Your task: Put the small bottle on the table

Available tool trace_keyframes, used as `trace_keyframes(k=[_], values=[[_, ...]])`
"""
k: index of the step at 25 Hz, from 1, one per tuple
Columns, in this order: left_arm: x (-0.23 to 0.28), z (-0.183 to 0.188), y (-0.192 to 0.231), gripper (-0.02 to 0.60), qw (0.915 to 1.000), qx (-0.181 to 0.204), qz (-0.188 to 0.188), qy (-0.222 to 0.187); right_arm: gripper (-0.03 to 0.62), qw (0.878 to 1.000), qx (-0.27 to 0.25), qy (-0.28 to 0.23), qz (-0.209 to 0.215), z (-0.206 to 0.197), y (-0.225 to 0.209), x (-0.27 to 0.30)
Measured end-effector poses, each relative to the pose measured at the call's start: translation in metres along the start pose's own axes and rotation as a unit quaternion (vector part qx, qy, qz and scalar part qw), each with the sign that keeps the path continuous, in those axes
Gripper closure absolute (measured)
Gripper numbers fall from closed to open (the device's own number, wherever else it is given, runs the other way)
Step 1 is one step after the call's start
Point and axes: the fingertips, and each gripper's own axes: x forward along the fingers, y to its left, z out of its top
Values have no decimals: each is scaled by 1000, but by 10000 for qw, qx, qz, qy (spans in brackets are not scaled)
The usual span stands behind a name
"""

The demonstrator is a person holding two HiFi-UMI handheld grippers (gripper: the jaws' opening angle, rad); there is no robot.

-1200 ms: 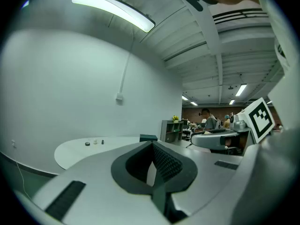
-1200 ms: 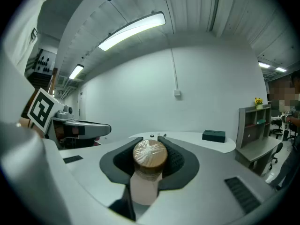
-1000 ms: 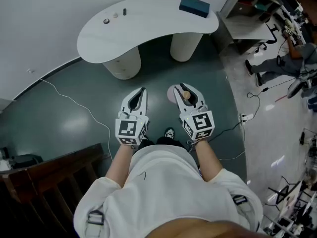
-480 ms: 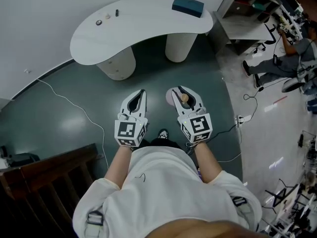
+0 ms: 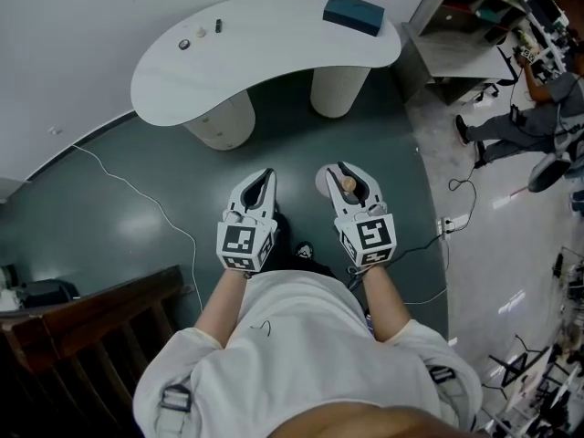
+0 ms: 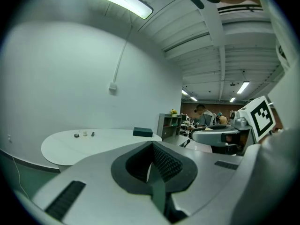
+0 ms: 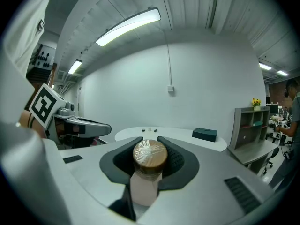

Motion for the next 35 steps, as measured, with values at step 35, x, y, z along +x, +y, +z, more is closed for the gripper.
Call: trace_keyframes(k=[35], values=[[239,63,240,569,9997,-157,82,156,500,9996,-17,216,201,77,-95,322]])
